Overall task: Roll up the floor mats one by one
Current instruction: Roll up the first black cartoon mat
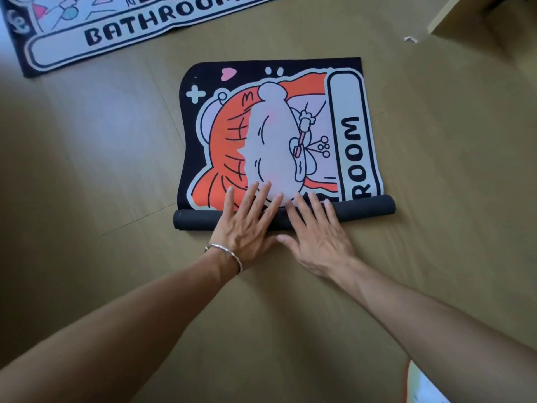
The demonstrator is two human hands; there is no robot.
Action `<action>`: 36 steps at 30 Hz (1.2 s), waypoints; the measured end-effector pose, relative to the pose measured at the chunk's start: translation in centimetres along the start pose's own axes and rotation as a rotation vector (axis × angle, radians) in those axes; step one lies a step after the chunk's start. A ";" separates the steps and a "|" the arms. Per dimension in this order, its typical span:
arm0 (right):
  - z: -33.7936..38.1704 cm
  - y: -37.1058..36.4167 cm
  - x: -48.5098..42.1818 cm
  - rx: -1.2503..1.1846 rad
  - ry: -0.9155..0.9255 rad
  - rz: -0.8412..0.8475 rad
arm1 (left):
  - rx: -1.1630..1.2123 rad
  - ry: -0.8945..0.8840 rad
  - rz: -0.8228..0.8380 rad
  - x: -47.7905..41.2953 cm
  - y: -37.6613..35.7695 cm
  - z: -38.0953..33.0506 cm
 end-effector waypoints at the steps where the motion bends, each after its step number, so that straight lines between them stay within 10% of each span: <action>1: -0.3 0.3 -0.6 -0.009 -0.001 0.004 | -0.012 -0.023 -0.025 0.4 0.2 -0.2; 23: -2.4 4.6 -1.6 0.040 -0.001 -0.011 | 0.052 0.116 0.151 -3.7 2.2 2.6; 36: 8.5 3.0 0.2 0.180 0.478 -0.046 | 0.053 0.222 0.191 10.9 -0.8 4.2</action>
Point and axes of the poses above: each hand's wrist, its own x-axis away from the middle knuckle, its own y-axis out of the back of the hand, z = x × y, the point moved 6 cm from there along -x, towards the middle knuckle, and after that the axes turned 2 degrees about x, right-handed, at the moved point
